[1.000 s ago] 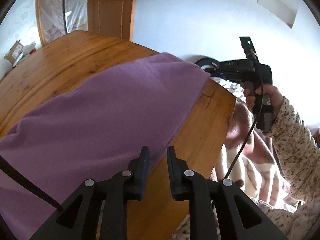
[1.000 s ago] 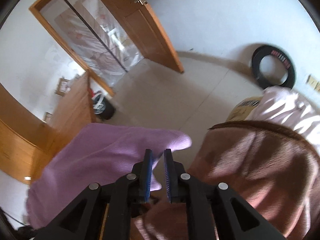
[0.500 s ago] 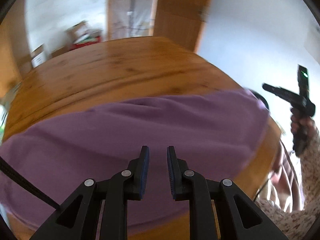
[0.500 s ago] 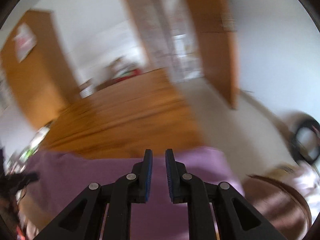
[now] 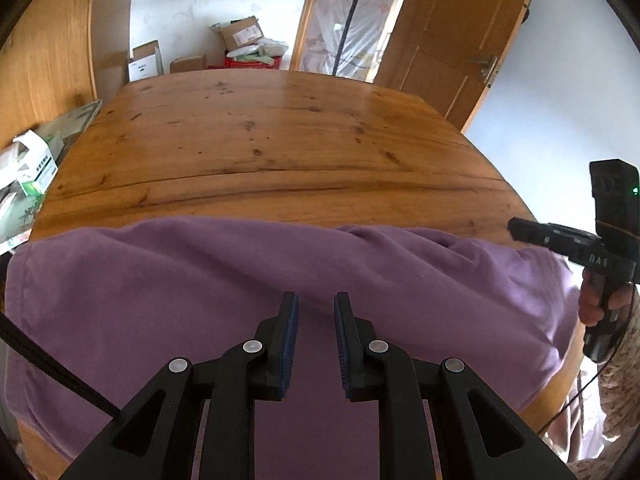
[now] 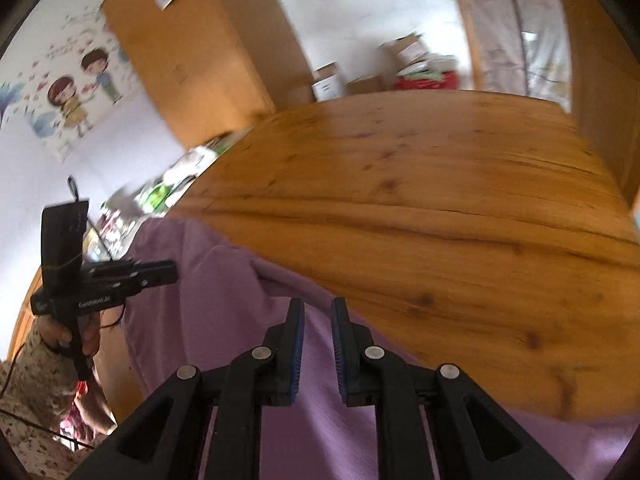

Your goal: Fold clothes

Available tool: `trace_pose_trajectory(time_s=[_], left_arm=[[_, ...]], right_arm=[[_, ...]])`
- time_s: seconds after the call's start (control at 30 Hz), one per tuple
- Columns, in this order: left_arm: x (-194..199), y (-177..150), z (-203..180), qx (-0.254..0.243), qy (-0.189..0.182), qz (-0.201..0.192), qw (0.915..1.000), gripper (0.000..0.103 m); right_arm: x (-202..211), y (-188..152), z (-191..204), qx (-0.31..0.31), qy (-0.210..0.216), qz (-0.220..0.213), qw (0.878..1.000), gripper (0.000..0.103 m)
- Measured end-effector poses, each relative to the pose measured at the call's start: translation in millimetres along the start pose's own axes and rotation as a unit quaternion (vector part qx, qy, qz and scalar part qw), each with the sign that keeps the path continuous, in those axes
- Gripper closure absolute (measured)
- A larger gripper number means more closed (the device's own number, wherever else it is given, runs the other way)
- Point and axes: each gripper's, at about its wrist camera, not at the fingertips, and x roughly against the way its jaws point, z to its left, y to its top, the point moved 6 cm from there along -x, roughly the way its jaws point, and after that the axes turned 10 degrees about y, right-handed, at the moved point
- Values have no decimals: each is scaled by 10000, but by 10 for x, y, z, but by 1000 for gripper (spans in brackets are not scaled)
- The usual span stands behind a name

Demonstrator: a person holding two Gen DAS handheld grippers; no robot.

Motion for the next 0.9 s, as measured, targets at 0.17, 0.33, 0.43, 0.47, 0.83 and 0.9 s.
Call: trace_pose_trajectory(time_s=[0.17,0.33,0.43,0.47,0.83,0.9], left_arm=[[-91,52,-22,-55,-158,2,9999,84],[-204,50,16,-13,-275,140,9995,84],[-247,41,37,-31,-320,205,9993,84],[-257,41,42,-39,-341,218,9992,84],[-271,-1,131,93,-560,314,9979,84],[-269,-2,132,92,-570,310,9978,84]], right_arm=[[-406,2,179,204,264,505,9982,79],[-697,36,290,405,520,946,9933,72],[-862,65,318,363,727,1202,9894,69],[-912,68,325,387,720,1273,9885,69],[-954,54,601,529,1287,1427,9799,85],[-913,35,658,543,1392,1398,9788,86]])
